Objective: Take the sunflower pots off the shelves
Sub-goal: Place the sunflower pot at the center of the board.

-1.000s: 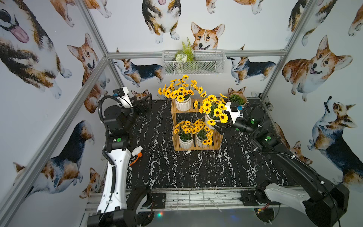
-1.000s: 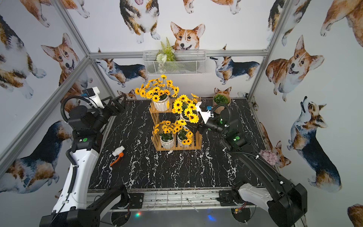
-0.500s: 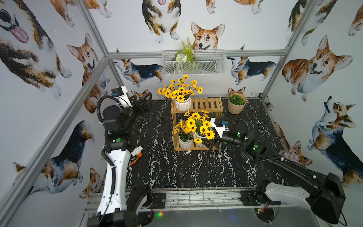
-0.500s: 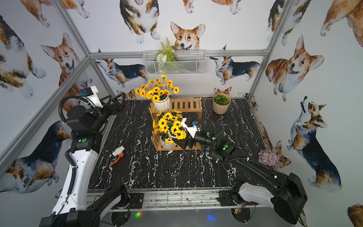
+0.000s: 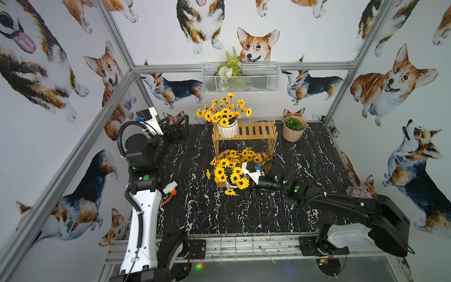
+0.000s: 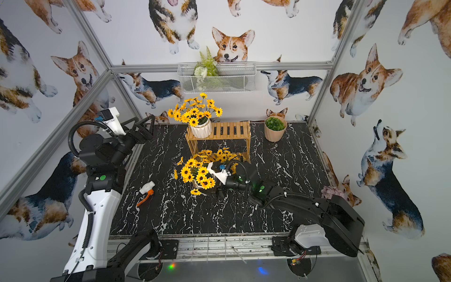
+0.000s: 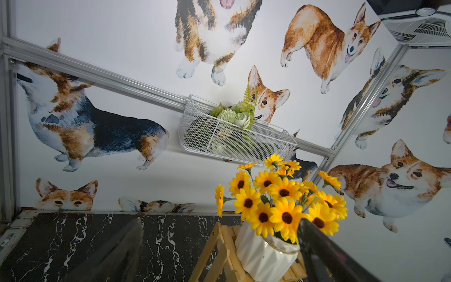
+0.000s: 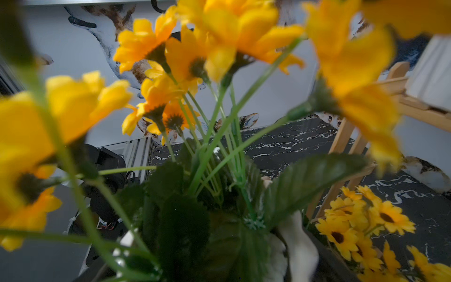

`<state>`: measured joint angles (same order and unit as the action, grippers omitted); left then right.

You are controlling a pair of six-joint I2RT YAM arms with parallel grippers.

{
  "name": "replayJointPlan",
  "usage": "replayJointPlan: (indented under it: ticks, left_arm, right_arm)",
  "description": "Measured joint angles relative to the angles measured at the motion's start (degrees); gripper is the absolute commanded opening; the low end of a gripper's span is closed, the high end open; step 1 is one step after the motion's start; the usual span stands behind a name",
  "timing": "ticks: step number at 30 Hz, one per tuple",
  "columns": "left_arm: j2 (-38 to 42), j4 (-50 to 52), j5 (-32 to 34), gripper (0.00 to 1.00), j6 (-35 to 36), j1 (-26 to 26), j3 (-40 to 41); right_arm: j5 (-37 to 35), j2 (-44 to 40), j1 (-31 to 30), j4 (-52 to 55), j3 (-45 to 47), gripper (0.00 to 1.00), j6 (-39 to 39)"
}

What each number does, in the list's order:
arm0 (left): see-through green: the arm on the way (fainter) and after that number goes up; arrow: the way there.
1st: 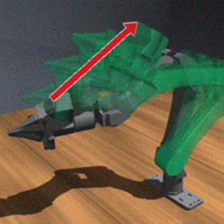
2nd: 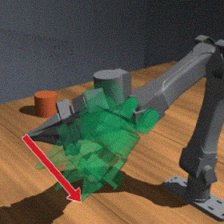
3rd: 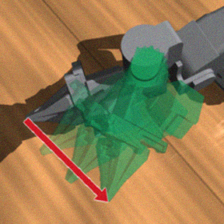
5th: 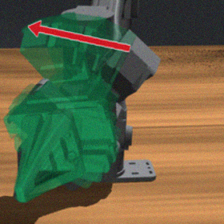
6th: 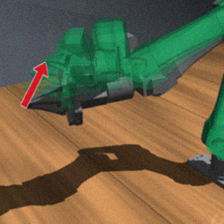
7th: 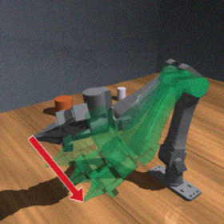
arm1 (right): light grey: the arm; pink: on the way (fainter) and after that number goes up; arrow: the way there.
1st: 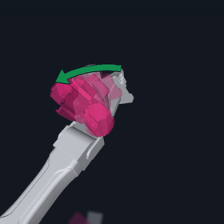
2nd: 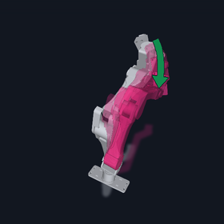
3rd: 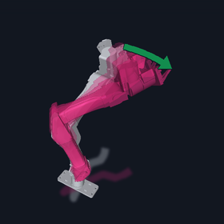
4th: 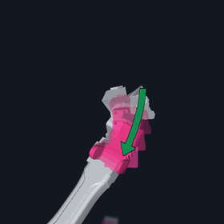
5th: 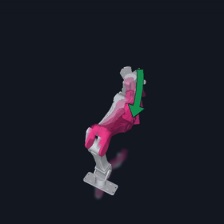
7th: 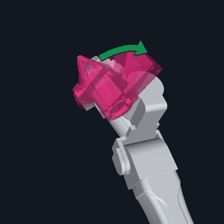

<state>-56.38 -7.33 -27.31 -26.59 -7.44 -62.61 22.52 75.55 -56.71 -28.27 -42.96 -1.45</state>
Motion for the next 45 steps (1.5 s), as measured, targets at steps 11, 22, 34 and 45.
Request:
replayJointPlan:
  ticks: [11, 22, 34, 45]
  left_arm:
    - [1.6, 0.1, -0.6, 1.00, -0.8, 0.1, -0.1]
    - [2.0, 0.3, -0.7, 1.00, -0.9, 0.1, -0.2]
    - [2.0, 0.9, -0.8, 1.00, -0.7, 0.1, -0.2]
    - [2.0, 1.2, -0.8, 1.00, -0.3, 0.1, 0.2]
  right_arm:
    - [-0.5, 9.9, -3.6, -10.3, 0.7, 0.00, 1.5]
    - [-1.4, 20.7, -5.6, -21.1, 0.1, 0.00, 3.1]
    - [0.6, 31.8, -7.2, -28.8, -4.3, 0.00, 4.5]
    - [3.4, 39.1, -7.4, -30.1, -8.9, 0.00, 5.4]
